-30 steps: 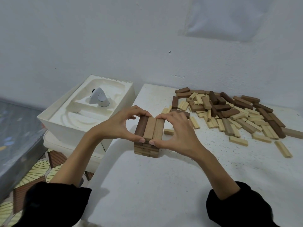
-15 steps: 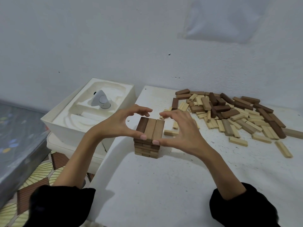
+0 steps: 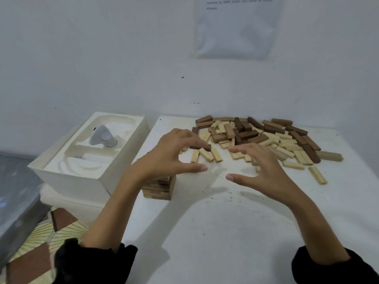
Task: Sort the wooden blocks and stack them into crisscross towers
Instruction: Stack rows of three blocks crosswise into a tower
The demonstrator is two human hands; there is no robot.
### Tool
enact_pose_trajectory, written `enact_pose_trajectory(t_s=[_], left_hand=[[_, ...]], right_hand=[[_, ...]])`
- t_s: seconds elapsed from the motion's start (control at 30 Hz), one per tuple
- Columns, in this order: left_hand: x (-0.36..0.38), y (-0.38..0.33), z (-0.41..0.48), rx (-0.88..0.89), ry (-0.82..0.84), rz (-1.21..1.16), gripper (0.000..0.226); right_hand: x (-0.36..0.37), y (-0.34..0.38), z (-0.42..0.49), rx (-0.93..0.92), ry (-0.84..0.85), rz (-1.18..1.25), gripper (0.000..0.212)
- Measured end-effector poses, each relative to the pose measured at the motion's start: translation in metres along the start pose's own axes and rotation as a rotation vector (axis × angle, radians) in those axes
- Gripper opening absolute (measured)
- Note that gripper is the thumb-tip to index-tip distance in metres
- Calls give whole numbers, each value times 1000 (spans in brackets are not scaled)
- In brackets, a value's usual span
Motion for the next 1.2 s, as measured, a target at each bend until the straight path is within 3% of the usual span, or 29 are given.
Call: enact_pose_trajectory(t_s=[0.07, 0.2, 0.4, 0.63, 0.8, 0.97, 1.1, 1.2], left_hand=[[13, -18, 8, -37, -88, 3, 57], [67, -40, 30, -157, -141, -67, 43], [128, -2, 55, -344, -249, -64, 34], [125, 20, 62, -367, -403, 21, 22], [106, 53, 61, -569, -565, 94, 31], [118, 63, 70, -644, -450, 247, 29], [119, 62, 70, -651, -430, 295, 47], [119, 63, 70, -645, -439, 311, 50]], right_hand=[[-15, -13, -10, 11, -21, -9, 60], [-31, -47, -21, 45, -87, 33, 47], [-31, -112, -15, 57, -266, -85, 38], [-43, -129, 0, -9, -409, -203, 25], [-50, -126, 22, -8, -521, -242, 39], [-44, -125, 50, 0, -526, -239, 39], [-37, -133, 67, 115, -513, -296, 32], [-29, -130, 79, 170, -504, -326, 39]])
Point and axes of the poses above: each hand's wrist, its own z-axis towards the middle knuckle, its own x-axis out of the palm, y = z × x, the point moved 10 cm from there along z, towards the middle knuckle, and after that the axes turned 11 degrees about z, right-handed, at the moved point
